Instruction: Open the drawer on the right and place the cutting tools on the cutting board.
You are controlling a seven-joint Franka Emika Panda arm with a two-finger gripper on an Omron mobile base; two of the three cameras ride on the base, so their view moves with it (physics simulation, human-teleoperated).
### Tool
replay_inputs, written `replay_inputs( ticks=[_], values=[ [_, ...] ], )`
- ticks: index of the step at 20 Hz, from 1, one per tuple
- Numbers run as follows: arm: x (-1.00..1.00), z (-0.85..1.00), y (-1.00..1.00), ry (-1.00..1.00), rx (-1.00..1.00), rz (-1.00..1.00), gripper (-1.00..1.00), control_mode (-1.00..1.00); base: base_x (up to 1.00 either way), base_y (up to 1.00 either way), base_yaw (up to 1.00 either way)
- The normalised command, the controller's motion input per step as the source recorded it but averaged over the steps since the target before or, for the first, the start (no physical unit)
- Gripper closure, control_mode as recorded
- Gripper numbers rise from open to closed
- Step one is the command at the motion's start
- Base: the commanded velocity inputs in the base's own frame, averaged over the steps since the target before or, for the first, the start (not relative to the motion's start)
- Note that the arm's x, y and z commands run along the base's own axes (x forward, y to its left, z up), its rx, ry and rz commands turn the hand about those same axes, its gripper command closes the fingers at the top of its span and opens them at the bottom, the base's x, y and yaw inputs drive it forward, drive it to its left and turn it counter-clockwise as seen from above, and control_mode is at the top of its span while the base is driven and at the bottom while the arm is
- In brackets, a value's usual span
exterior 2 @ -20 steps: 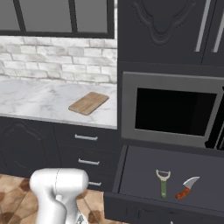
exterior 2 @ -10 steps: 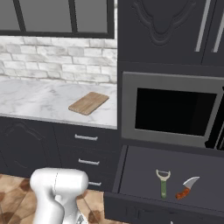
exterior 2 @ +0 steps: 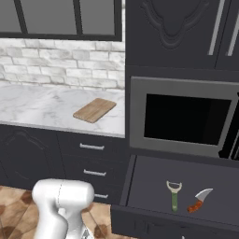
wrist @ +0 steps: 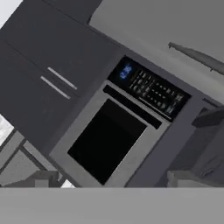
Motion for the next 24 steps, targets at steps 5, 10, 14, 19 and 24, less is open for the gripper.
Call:
replay_inputs(
  ticks=[5, 10, 14, 19, 24],
  values=[
    [0.39, 0.01, 0.73, 0.46, -0.49, 0.0, -1.0, -1.0, 0.0, 0.0, 0.0],
    [0.32, 0.38, 0.72, 0.38, -0.33, 0.0, -1.0, -1.0, 0.0, 0.0, 0.0],
    [0.13, 0.69, 0.6, 0.34, -0.27, -0.05, -1.0, -1.0, 0.0, 0.0, 0.0],
    [0.02, 0.73, 0.43, 0.37, -0.27, -0.13, -1.0, -1.0, 0.0, 0.0, 0.0],
    [0.25, 0.53, 0.62, 0.45, -0.35, -0.1, -1.0, -1.0, 0.0, 0.0, 0.0]
  ],
)
